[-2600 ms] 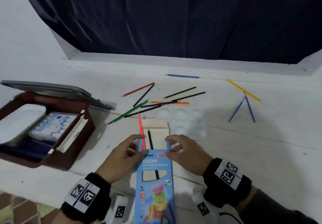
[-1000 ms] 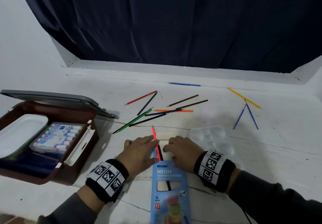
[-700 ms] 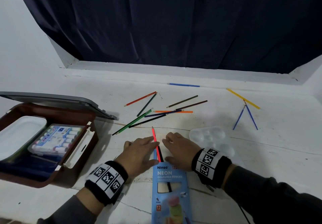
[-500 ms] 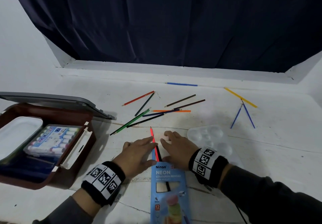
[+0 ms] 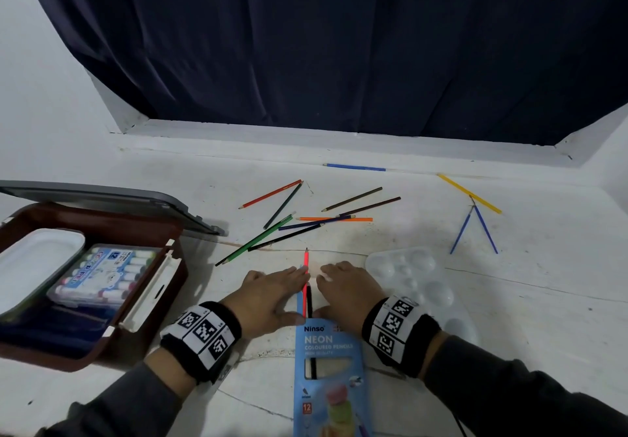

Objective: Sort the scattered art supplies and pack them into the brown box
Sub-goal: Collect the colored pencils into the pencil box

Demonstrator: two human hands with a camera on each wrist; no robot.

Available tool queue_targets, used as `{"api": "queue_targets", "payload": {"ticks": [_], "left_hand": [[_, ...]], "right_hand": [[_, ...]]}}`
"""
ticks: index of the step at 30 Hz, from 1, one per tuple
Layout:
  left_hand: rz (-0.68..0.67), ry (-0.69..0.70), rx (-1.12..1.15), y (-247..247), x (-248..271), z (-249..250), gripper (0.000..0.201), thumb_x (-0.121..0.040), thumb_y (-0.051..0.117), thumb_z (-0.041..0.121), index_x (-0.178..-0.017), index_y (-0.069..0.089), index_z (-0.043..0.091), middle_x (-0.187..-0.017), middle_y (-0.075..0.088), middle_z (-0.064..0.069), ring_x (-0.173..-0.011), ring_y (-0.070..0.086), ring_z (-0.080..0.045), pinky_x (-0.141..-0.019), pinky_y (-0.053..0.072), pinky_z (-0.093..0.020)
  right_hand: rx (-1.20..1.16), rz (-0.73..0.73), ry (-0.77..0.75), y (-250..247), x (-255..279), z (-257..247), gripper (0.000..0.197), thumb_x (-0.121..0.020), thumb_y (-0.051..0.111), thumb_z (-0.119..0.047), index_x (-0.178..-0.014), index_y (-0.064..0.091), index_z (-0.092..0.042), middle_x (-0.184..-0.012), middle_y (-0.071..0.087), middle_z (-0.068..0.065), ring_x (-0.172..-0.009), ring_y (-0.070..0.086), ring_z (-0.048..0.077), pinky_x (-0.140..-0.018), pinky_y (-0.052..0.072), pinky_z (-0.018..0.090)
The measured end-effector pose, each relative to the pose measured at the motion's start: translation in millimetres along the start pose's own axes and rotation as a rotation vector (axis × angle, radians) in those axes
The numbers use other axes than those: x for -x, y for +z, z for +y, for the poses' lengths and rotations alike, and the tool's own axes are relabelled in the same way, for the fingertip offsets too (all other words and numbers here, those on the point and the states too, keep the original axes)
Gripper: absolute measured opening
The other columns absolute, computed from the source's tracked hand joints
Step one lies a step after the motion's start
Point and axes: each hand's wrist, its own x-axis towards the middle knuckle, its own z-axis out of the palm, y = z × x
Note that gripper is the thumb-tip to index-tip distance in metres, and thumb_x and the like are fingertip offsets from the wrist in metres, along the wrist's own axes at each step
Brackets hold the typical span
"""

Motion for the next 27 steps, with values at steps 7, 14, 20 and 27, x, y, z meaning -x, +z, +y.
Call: {"api": "queue_targets", "payload": {"ticks": [7, 14, 20, 27], "left_hand": [[0.033, 0.006, -0.077, 6, 0, 1, 0.082, -0.095, 0.046, 0.063, -0.160, 0.011, 0.027, -0.167, 0.007, 0.009, -0.153, 0.009, -0.008, -0.122, 0.020, -0.040], [0.071, 0.010, -0.141, -1, 4, 10, 0.074, -0.096, 0.046, 0.061, -0.157, 0.023, 0.027, -0.165, 0.019, 0.010, -0.150, 0.020, -0.011, -0.114, 0.034, -0.039], [0.055, 0.008, -0.223, -8, 3, 16, 0.069, -0.095, 0.048, 0.062, -0.152, 0.034, 0.027, -0.160, 0.030, 0.012, -0.149, 0.025, -0.013, -0.110, 0.039, -0.043], [0.084, -0.001, -0.150, -4, -4, 6, 0.071, -0.088, 0.057, 0.065, -0.149, 0.042, 0.030, -0.152, 0.046, 0.007, -0.141, 0.040, -0.015, -0.109, 0.041, -0.042]], "right_hand": [[0.015, 0.009, 0.046, 1, -1, -6, 0.064, -0.092, 0.049, -0.059, -0.133, 0.051, -0.010, -0.141, 0.045, 0.008, -0.130, 0.039, 0.030, -0.101, 0.040, 0.046], [-0.065, 0.031, 0.035, 3, 2, -4, 0.063, -0.093, 0.050, -0.057, -0.135, 0.049, -0.010, -0.144, 0.044, 0.007, -0.135, 0.037, 0.027, -0.105, 0.041, 0.044], [-0.054, 0.020, 0.006, 1, 0, 2, 0.060, -0.090, 0.053, -0.059, -0.125, 0.057, -0.011, -0.132, 0.051, 0.005, -0.124, 0.045, 0.027, -0.097, 0.044, 0.042], [-0.059, 0.024, 0.006, -1, -2, 6, 0.060, -0.086, 0.054, -0.065, -0.117, 0.062, -0.014, -0.123, 0.057, 0.001, -0.115, 0.050, 0.026, -0.092, 0.046, 0.042]]}}
